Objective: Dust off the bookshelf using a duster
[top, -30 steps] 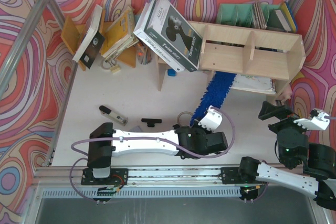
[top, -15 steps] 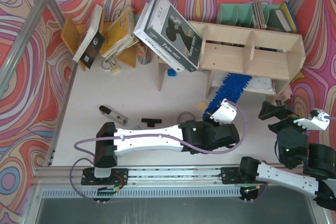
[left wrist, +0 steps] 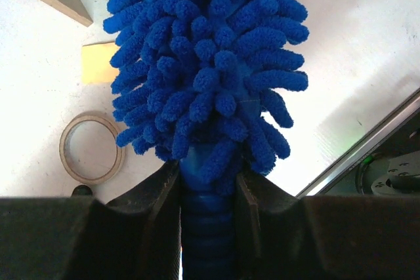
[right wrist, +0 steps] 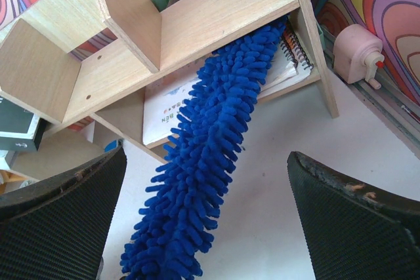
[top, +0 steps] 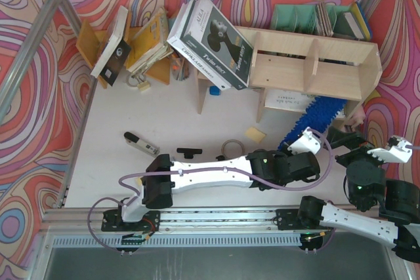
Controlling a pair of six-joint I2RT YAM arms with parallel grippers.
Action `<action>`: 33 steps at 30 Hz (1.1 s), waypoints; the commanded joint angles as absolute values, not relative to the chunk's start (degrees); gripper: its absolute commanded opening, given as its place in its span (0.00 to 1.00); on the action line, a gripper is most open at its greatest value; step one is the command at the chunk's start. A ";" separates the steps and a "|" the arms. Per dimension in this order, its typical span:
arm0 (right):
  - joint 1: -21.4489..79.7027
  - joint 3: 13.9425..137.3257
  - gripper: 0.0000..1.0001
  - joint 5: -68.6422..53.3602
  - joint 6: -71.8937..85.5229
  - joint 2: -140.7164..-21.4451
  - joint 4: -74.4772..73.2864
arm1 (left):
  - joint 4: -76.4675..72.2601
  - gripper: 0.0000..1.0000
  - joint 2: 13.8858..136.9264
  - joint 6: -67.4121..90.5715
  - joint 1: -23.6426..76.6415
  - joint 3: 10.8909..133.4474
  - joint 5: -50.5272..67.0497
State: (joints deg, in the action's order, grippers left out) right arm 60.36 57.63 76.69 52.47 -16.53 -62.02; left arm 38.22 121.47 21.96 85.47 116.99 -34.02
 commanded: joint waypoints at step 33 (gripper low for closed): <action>60.91 57.38 0.97 77.93 51.93 -15.87 -61.52 | 34.39 0.00 109.67 18.77 89.36 100.07 -34.71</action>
